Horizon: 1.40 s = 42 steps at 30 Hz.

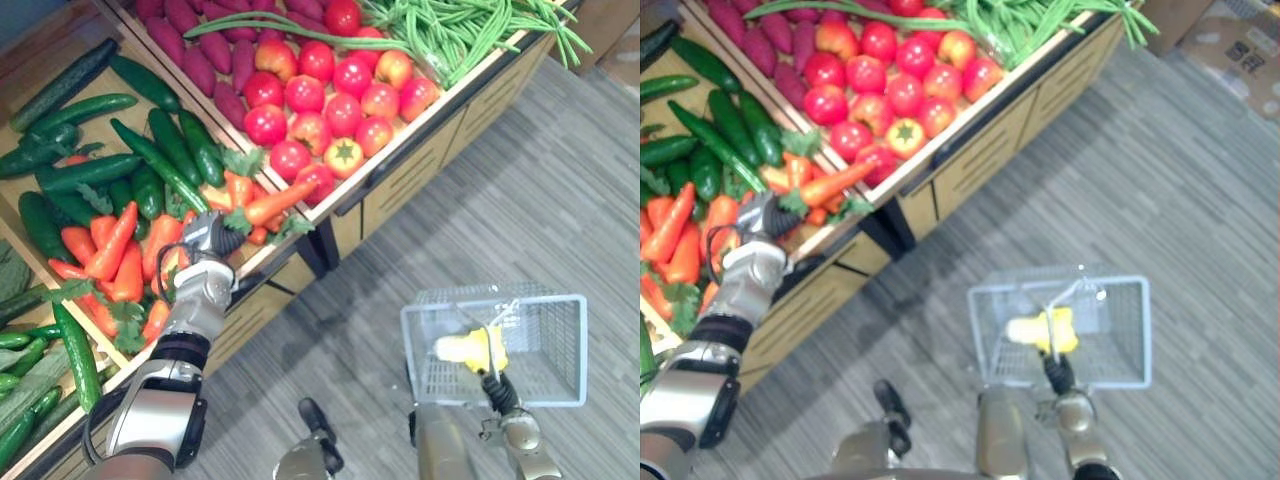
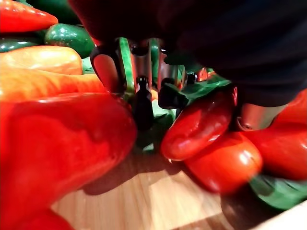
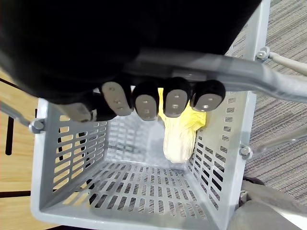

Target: Pick vegetable in the basket

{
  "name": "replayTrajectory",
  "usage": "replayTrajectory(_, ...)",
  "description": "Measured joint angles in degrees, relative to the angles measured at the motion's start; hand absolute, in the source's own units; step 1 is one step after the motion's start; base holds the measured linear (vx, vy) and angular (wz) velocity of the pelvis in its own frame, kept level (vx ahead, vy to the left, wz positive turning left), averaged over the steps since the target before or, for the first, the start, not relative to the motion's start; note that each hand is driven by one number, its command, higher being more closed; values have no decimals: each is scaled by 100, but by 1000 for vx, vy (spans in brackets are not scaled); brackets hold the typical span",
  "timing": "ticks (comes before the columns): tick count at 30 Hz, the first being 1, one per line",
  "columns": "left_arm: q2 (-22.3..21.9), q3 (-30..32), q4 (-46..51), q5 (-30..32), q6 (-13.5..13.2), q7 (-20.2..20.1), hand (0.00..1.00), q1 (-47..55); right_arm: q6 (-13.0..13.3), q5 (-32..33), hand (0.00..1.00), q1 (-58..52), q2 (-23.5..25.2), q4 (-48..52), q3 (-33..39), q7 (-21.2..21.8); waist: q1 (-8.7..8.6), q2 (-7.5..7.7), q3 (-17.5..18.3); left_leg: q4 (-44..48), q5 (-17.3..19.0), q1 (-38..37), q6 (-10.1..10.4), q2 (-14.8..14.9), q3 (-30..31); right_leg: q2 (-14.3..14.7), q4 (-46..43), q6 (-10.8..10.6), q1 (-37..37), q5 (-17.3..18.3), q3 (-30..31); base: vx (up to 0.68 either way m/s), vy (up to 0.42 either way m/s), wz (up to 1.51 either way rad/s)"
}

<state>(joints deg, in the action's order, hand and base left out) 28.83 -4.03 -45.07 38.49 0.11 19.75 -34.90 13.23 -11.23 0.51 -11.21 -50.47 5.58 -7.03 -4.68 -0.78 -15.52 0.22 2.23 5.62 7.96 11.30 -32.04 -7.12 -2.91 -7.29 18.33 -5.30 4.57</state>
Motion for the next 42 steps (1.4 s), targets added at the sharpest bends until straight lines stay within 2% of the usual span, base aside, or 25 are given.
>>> replayTrajectory(5,1,91,598,6,5,-14,100,382,-4,-1,100,-127,2,-60,181,8,-1,-20,12,5,-80,-73,-20,-12,318,-58,42,-1,-281,4,-321,-28,0,28)
replayTrajectory(8,13,405,884,6,26,-14,100,589,-7,-2,100,-144,4,-195,375,14,27,-19,18,0,-152,-84,-31,-39,541,-55,75,18,-445,21,-503,-48,-3,36)
replayTrajectory(10,24,569,1520,6,132,-20,100,941,-38,-9,100,-169,49,-225,542,34,44,-11,25,-29,-226,-83,-47,-68,692,-91,79,49,-535,97,-661,-57,-9,32)
replayTrajectory(13,23,792,2089,16,130,-38,100,1236,-98,-11,100,-218,73,-230,675,99,58,-14,138,-225,-406,-88,-46,-115,854,-110,78,66,-571,210,-835,-52,-20,28)
replayTrajectory(17,22,1131,2100,17,199,-34,100,1336,-192,-21,100,-245,85,-349,911,195,75,5,375,-493,-630,-115,-46,-102,1020,-65,69,88,-604,224,-1009,-36,-24,21)
replayTrajectory(20,22,1323,2120,17,295,-15,100,1418,-238,-49,100,-306,91,-366,988,252,96,39,411,-554,-660,-231,-51,-104,1088,-62,75,106,-742,238,-1073,-2,-2,13)
replayTrajectory(22,23,1630,2187,14,421,23,100,1447,-257,-225,100,-310,94,-444,1007,259,169,109,489,-560,-663,-241,-54,-108,1112,-63,87,109,-767,245,-1094,6,5,4)
replayTrajectory(29,70,2342,2206,-1,583,258,100,1461,-305,-460,100,-398,93,-476,1085,269,220,209,652,-563,-680,-201,-71,-152,1345,-115,122,91,-887,276,-1286,34,3,15)
replayTrajectory(33,89,2413,2991,7,625,259,100,1769,-321,-473,100,-408,90,-588,1171,272,273,244,737,-564,-679,-215,-72,-154,1402,-116,189,92,-969,276,-1348,33,1,9)
replayTrajectory(36,83,2393,3912,54,458,257,100,2336,-359,-511,100,-414,31,-621,1295,273,323,224,860,-566,-676,-214,-75,-159,1404,-117,200,94,-969,277,-1347,13,-1,-1)
replayTrajectory(39,77,2230,4514,66,162,231,100,2790,-473,-665,100,-431,-156,-624,1443,286,335,188,983,-567,-676,-215,-76,-169,1426,-129,200,95,-982,278,-1354,-2,3,4)
replayTrajectory(41,78,1923,4868,74,-228,110,100,3049,-540,-757,100,-458,-535,-624,1483,356,331,156,1046,-568,-677,-265,-79,-188,1469,-149,204,100,-1052,281,-1364,-17,7,6)
replayTrajectory(42,78,1836,4927,73,-314,81,100,3092,-549,-843,100,-456,-640,-624,1488,375,331,146,1061,-569,-675,-281,-84,-191,1471,-151,206,113,-1068,290,-1363,-28,7,4)
